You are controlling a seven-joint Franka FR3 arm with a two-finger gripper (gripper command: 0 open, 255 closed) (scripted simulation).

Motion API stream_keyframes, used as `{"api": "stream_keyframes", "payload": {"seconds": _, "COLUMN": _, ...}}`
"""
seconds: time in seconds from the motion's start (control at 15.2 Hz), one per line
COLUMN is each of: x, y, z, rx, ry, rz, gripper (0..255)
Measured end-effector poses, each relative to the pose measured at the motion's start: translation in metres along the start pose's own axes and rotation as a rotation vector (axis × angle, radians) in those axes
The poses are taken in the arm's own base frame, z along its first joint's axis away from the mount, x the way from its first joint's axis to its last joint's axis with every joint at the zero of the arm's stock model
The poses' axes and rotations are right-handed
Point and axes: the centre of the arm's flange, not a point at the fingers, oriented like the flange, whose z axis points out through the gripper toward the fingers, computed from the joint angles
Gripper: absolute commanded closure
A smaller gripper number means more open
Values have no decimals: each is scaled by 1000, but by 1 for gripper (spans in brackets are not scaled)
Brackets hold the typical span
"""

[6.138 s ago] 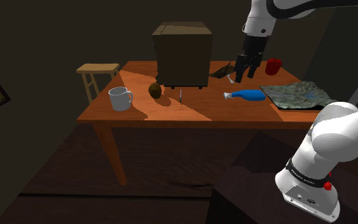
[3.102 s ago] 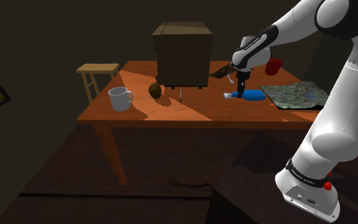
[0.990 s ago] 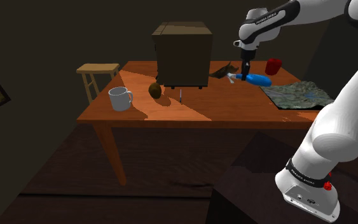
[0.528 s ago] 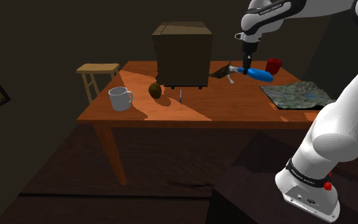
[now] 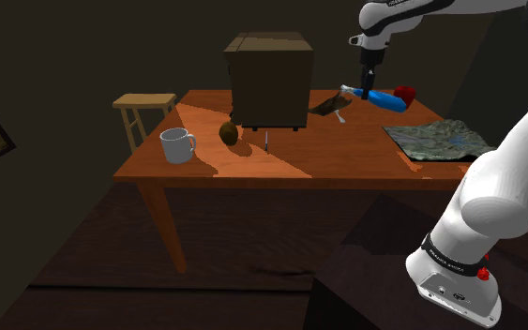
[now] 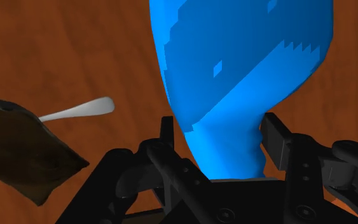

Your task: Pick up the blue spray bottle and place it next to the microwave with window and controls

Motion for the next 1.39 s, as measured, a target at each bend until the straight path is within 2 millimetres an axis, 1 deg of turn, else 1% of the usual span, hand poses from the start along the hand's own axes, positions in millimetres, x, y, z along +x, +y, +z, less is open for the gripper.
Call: {"api": "stream_keyframes", "payload": {"seconds": 1.39, "x": -3, "y": 4, "z": -110, "rx": 0, "ry": 0, "rz": 0, "gripper": 255}}
